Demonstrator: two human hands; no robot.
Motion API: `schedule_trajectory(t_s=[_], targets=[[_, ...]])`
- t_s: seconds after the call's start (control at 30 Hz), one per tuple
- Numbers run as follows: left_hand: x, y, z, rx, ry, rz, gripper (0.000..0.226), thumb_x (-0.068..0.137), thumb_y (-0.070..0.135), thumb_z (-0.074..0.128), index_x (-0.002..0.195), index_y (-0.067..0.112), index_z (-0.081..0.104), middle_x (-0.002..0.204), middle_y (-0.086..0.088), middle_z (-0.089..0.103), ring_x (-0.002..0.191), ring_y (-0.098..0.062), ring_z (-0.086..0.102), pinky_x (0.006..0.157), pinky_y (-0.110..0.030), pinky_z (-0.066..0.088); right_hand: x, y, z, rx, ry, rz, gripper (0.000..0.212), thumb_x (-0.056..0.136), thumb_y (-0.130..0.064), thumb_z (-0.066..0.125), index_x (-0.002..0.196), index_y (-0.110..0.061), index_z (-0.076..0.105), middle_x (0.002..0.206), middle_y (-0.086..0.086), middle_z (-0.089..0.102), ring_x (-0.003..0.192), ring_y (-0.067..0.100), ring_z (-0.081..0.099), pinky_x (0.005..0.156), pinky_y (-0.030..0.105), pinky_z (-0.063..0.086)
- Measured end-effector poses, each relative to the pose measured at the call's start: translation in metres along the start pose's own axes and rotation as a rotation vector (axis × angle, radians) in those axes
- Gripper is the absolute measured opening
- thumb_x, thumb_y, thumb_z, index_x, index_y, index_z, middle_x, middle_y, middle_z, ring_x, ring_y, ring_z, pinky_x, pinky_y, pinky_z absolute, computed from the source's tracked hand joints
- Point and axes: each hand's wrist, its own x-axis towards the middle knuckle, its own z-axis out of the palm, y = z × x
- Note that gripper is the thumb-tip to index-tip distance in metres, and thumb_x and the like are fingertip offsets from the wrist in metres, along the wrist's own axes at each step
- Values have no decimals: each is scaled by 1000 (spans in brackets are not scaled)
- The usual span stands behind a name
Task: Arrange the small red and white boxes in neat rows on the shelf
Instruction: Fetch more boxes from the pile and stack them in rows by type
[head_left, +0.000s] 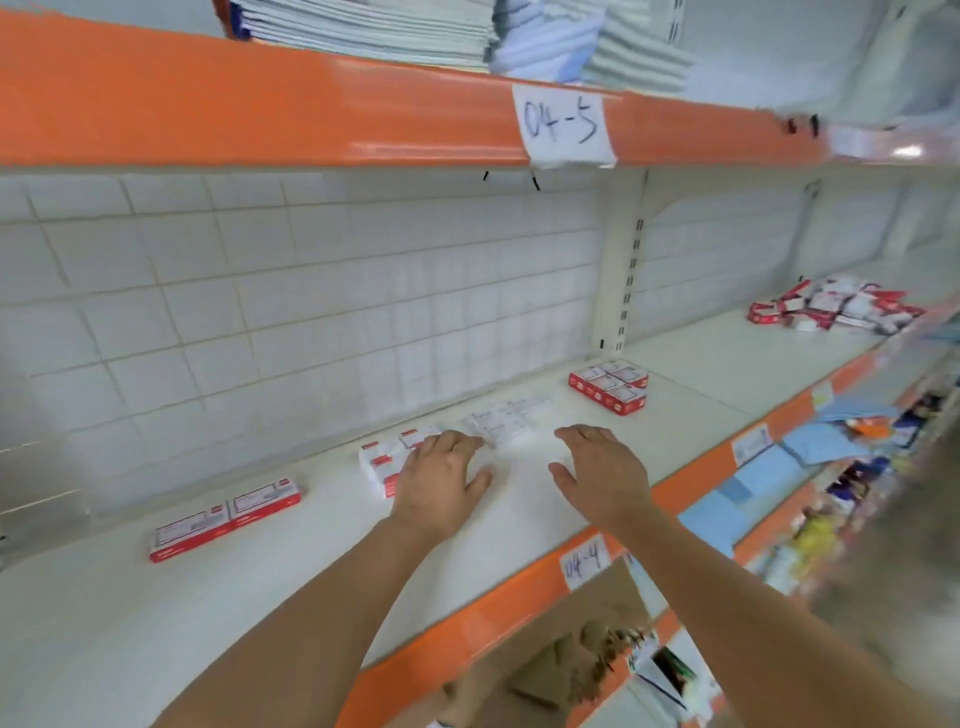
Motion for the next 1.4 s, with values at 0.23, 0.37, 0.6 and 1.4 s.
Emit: schedule_trajectory(t_s=[0.23,0.37,0.6,1.4], targets=[[50,124,56,-54,-48,122,46,97,46,37,138,26,43,138,5,44,126,-15,38,106,-28,28,-26,142,-27,-34,24,150,48,95,-35,45,139,-19,39,139,0,46,128,20,39,99,32,38],[74,192,95,-73,-66,186,43,97,42,42,136,26,46,136,5,46,124,-16,40,103,-28,30,-41,207,-37,-38,16,179,46,96,-34,42,138,-17,40,139,2,46,127,23,40,98,33,39],[124,297,162,-112,-149,325,41,97,38,42,135,26,45,135,5,45,122,-16,40,101,-28,32,-56,316,-46,-62,-24,262,48,99,-37,40,142,-18,35,142,0,43,128,21,41,93,32,42],[435,455,331,-177,-193,426,38,96,36,46,132,25,50,133,5,48,123,-16,42,99,-30,36,113,621,-41,-45,-22,501,42,99,-29,42,139,-18,39,135,4,49,123,23,44,88,37,46]])
